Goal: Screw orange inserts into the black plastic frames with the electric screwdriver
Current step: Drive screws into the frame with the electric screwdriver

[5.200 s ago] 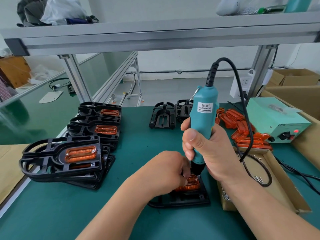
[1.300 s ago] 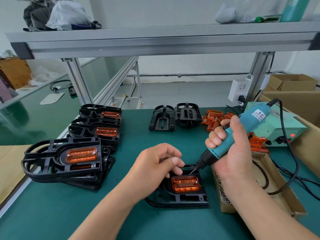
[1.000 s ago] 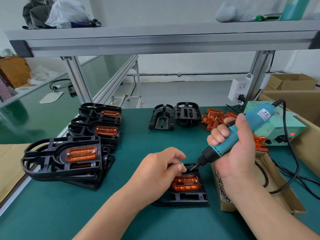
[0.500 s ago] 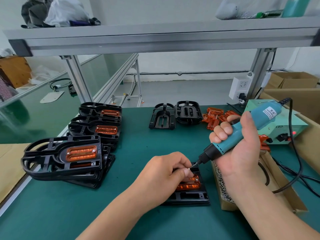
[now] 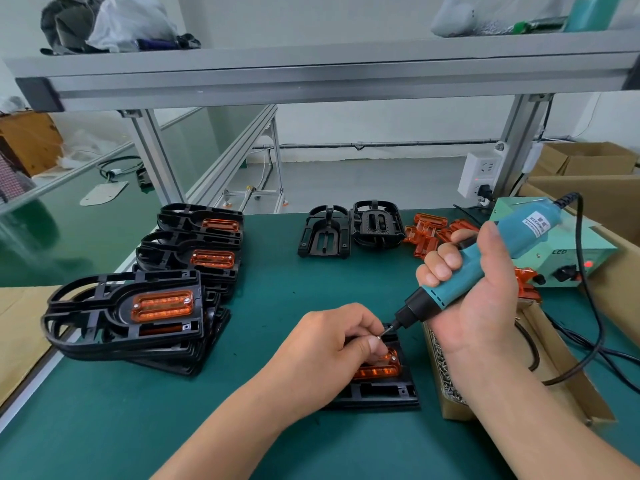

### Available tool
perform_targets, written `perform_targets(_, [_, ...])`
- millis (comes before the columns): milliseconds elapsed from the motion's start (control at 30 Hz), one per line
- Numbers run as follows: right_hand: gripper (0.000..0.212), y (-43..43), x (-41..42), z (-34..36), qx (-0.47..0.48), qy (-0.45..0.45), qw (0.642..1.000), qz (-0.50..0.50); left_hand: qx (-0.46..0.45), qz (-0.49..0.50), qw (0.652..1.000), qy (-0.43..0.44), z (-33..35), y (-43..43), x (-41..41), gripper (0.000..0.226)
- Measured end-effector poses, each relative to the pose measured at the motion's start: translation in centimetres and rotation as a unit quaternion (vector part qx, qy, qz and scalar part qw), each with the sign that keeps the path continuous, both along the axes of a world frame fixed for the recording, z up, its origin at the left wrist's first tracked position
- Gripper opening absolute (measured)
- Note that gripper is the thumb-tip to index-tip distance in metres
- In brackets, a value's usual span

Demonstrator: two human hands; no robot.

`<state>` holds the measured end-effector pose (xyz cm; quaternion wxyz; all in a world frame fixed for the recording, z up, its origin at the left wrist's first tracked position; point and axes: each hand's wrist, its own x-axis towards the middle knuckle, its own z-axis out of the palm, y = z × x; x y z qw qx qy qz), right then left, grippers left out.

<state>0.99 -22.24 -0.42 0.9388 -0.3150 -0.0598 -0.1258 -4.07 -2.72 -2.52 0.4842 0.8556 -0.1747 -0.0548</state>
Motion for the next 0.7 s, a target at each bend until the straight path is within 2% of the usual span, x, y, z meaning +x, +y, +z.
perform_targets(467, [0.032, 0.51, 0.16, -0.33, -0.028, 0.001, 1.0, -0.001, 0.013, 0.014, 1.0, -0.016, 0.23, 0.02, 0.01, 0.014])
perform_targets(700, [0.031, 0.28, 0.06, -0.46, -0.03, -0.02, 0.999, 0.023, -0.02, -0.01, 1.0, 0.017, -0.15, 0.27, 0.21, 0.022])
